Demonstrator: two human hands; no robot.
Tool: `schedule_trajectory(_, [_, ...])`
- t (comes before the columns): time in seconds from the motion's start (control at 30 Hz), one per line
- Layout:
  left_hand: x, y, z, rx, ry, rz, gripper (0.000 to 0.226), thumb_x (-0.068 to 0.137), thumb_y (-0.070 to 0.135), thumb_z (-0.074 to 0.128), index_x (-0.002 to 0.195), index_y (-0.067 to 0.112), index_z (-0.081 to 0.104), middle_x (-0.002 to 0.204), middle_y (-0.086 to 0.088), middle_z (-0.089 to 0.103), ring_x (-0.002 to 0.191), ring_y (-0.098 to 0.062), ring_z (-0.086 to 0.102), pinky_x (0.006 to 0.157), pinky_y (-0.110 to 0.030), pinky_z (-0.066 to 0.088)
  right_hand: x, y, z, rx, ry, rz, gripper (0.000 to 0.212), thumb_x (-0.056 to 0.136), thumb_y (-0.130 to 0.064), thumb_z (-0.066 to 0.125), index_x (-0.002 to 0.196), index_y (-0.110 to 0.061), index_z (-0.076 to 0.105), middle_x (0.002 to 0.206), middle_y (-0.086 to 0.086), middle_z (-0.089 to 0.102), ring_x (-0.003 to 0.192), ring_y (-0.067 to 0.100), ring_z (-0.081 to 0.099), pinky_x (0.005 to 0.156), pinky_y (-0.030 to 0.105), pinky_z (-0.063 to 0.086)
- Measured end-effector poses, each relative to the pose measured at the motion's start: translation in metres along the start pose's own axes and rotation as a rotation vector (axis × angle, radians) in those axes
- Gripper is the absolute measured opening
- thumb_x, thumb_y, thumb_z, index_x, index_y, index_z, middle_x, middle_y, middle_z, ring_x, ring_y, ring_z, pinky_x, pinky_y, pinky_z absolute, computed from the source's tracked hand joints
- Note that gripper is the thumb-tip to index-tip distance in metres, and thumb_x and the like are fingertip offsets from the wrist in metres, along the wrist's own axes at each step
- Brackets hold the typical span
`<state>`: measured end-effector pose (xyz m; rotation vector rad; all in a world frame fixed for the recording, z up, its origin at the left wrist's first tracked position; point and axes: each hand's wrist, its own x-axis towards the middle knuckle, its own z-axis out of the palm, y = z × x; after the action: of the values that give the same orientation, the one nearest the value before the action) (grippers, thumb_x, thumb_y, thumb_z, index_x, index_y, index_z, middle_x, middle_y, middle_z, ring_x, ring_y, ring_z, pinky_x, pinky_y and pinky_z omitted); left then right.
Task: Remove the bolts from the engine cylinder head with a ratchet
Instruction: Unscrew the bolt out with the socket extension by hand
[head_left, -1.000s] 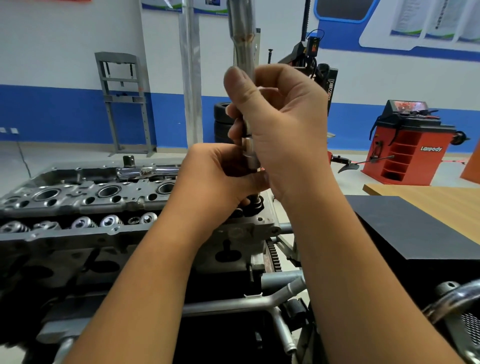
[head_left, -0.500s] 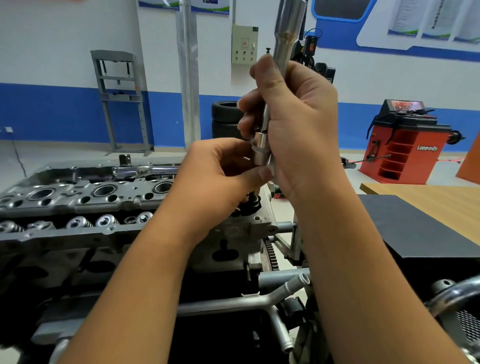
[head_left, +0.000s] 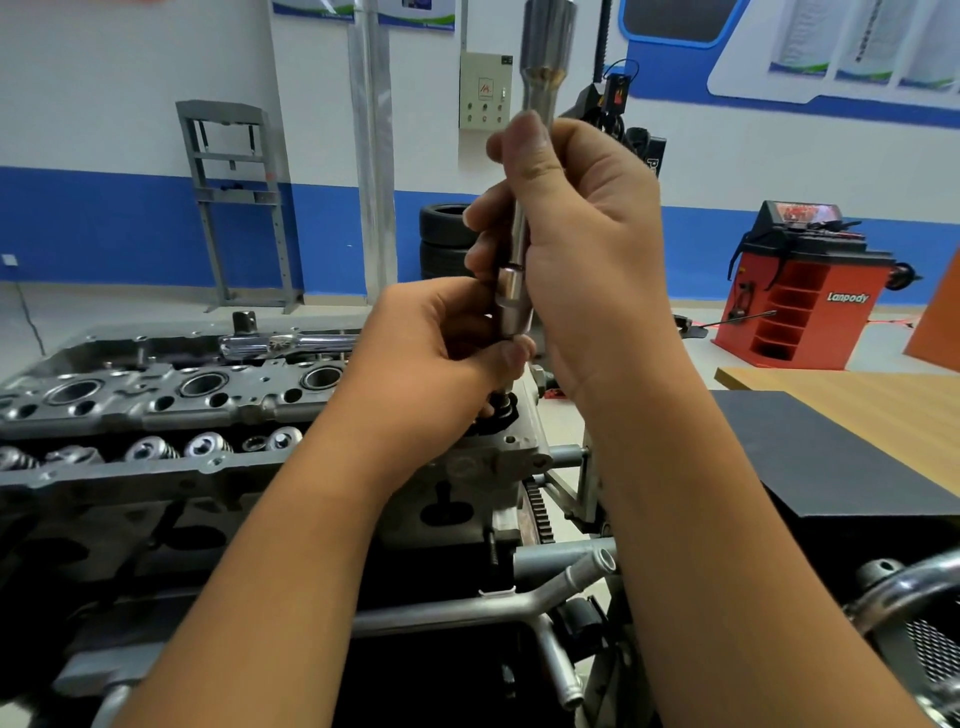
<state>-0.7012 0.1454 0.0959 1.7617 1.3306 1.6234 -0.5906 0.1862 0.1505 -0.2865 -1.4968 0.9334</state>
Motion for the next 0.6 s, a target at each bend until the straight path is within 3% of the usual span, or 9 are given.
schedule_trajectory(0.13, [0.0013,-0.0026,0.0032,0.057,0.184,-0.013,0.032,0.069,0.020,0.094,0.095,0.021,0.076,0.085,0.004,0.079,0.078,-0.013,0.077,0.074,-0.037,0.063,-0.0002,-0.0011,-0.0006,0.041,0.009,0.030,0.029,0.109,-0.028,0.052,0.097,-0.004,0.062,0.069,0.012,0.065,0.052,0.022,0.059,0.050,0.030,0.051])
schedule_trajectory(0.3, [-0.0002,-0.0001,-0.0026,-0.056,-0.088,-0.052,0.026,0.095,0.007,0.072,0.115,0.024,0.072,0.098,0.007,0.080,0.090,-0.013,0.077,0.065,-0.028,0.059,0.0006,-0.0028,0.0003,-0.034,0.003,-0.053,0.022,0.109,-0.021,0.051,0.103,-0.002,0.060,0.072,0.013,0.064,0.054,0.025,0.059,0.051,0.029,0.050])
schedule_trajectory(0.37, [-0.0005,0.0003,-0.0035,-0.050,-0.071,-0.056,0.027,0.097,0.002,0.068,0.116,0.023,0.071,0.097,0.005,0.081,0.091,-0.015,0.078,0.060,-0.026,0.058,0.0011,-0.0021,0.0010,-0.028,0.024,-0.049,0.022,0.110,-0.020,0.049,0.104,-0.002,0.059,0.072,0.014,0.062,0.053,0.025,0.058,0.050,0.030,0.050])
schedule_trajectory(0.47, [0.0002,-0.0001,0.0007,-0.002,0.072,-0.038,0.027,0.081,0.012,0.085,0.103,0.022,0.074,0.089,0.005,0.081,0.082,-0.014,0.078,0.058,-0.026,0.056,-0.0004,-0.0015,0.0016,0.010,0.027,-0.008,0.017,0.107,-0.020,0.056,0.098,-0.006,0.059,0.071,0.013,0.062,0.053,0.024,0.057,0.051,0.032,0.051])
schedule_trajectory(0.53, [0.0001,-0.0008,0.0014,0.004,0.141,-0.033,0.041,0.063,0.030,0.092,0.099,0.018,0.076,0.086,0.003,0.080,0.079,-0.015,0.078,0.065,-0.030,0.060,-0.0007,-0.0011,0.0006,-0.001,0.020,-0.010,0.015,0.105,-0.018,0.061,0.094,-0.008,0.058,0.071,0.012,0.062,0.053,0.024,0.057,0.053,0.032,0.052])
schedule_trajectory(0.6, [0.0006,0.0004,0.0010,0.001,0.072,-0.032,0.034,0.071,0.027,0.089,0.103,0.021,0.077,0.091,0.006,0.081,0.085,-0.012,0.078,0.075,-0.033,0.061,-0.0003,-0.0014,-0.0013,-0.006,0.008,-0.016,0.016,0.106,-0.018,0.060,0.092,-0.009,0.057,0.071,0.012,0.062,0.055,0.025,0.057,0.053,0.031,0.052])
